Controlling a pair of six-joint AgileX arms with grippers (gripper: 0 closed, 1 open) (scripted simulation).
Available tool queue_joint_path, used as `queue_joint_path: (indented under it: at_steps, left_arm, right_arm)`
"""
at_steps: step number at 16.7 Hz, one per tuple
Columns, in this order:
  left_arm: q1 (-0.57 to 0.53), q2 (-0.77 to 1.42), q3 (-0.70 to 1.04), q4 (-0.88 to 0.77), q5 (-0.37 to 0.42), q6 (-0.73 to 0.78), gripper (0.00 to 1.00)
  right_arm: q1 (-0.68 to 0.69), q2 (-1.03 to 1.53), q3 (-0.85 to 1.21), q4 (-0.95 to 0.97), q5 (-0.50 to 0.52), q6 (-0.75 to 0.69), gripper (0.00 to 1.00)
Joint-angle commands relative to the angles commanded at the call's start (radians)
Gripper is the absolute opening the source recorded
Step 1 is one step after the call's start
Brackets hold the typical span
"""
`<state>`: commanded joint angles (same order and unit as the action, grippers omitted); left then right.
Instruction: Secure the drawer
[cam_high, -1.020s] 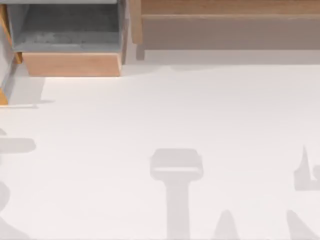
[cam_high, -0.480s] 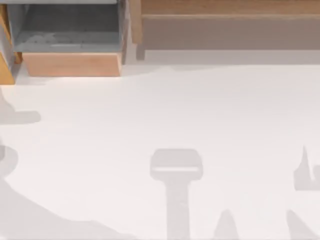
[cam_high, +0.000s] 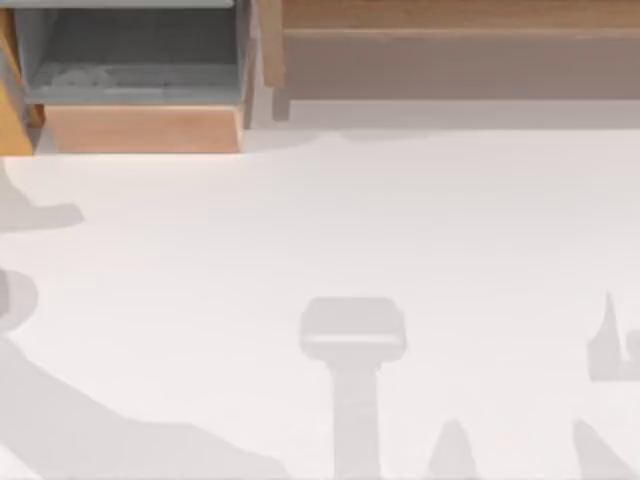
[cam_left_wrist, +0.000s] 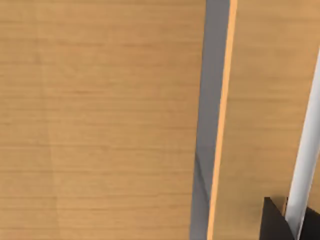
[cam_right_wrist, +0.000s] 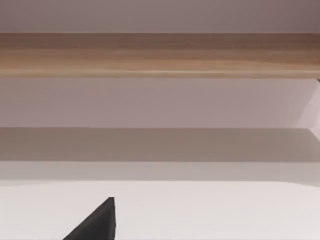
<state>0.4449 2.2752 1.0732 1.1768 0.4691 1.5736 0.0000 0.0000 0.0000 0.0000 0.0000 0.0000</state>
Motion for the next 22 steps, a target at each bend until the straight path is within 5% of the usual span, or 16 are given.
queue_joint_path:
  at_steps: [10, 22]
  left_arm:
    - [-0.050, 0.087, 0.181, -0.103, -0.040, -0.004, 0.00]
    - [-0.050, 0.087, 0.181, -0.103, -0.040, -0.004, 0.90]
  right_arm:
    - [0.000, 0.000, 0.000, 0.000, 0.000, 0.000, 1.00]
    - [0.000, 0.000, 0.000, 0.000, 0.000, 0.000, 1.00]
